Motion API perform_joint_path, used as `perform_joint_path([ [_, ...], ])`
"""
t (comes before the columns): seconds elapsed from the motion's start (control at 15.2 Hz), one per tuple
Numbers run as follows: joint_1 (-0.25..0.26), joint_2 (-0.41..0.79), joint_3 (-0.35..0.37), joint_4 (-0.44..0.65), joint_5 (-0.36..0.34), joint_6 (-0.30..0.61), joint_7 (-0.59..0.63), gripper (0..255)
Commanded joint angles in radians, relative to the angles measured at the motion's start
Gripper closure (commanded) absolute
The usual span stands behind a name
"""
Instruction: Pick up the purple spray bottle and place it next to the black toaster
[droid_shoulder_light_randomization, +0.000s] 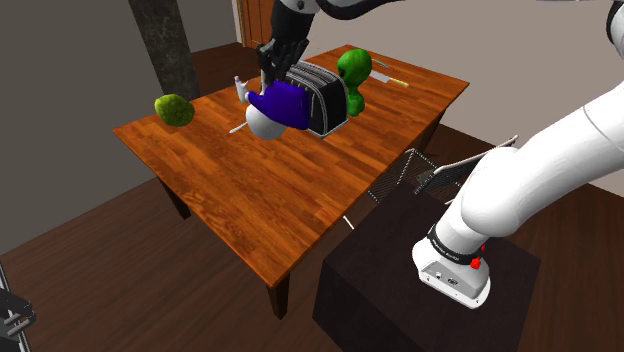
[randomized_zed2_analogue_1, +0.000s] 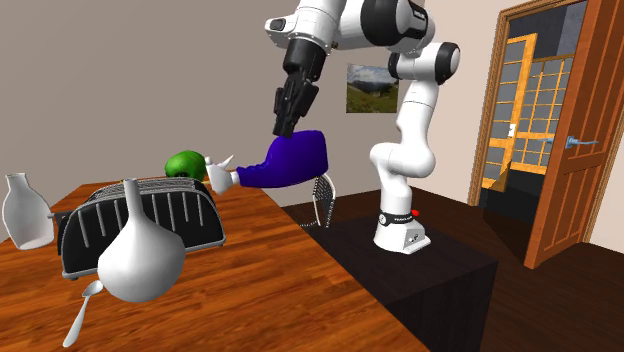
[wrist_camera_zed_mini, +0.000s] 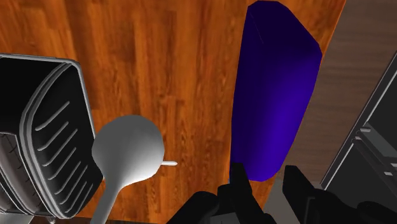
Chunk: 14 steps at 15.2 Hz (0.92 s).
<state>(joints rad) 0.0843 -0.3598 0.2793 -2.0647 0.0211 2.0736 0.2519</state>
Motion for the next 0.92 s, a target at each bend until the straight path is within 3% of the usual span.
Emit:
perform_joint_path([
  [0.0,-0.010,-0.001,-0.029,0.000,0.004,-0.001,-0.040,255],
  [0.86,-0.098,0.097,-0.254,0.083,0.039,0.006,-0.365,255],
])
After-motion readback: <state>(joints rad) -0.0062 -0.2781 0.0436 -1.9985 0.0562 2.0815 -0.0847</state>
